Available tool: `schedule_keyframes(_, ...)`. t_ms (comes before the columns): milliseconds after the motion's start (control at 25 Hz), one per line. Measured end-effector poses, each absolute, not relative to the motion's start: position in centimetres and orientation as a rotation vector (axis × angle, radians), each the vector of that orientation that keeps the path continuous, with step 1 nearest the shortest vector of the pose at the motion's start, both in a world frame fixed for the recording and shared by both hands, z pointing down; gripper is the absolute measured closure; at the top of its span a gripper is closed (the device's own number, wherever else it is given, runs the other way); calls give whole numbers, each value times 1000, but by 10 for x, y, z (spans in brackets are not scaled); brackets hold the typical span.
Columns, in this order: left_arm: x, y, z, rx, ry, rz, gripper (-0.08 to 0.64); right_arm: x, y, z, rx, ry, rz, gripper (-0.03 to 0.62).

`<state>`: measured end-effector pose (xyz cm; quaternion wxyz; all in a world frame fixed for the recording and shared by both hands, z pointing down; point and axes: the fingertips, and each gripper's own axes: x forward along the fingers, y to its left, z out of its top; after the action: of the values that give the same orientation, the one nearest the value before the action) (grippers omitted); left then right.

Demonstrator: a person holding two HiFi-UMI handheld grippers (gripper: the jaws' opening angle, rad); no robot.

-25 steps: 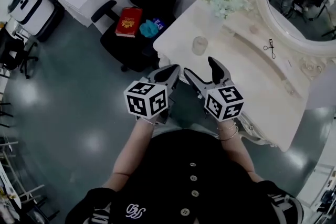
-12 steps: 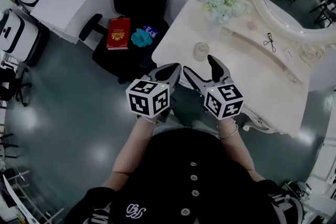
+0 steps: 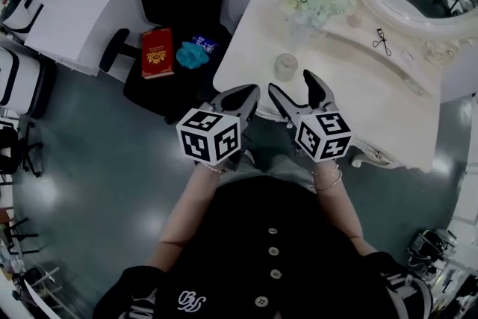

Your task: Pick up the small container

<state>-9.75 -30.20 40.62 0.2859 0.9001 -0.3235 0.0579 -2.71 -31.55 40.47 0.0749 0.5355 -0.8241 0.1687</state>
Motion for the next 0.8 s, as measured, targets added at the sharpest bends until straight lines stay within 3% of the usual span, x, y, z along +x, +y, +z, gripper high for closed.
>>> schedule_keyframes(800,-88,-298,443,2338,-809,186,549,-18,-306,442,1594,-2350,577,201)
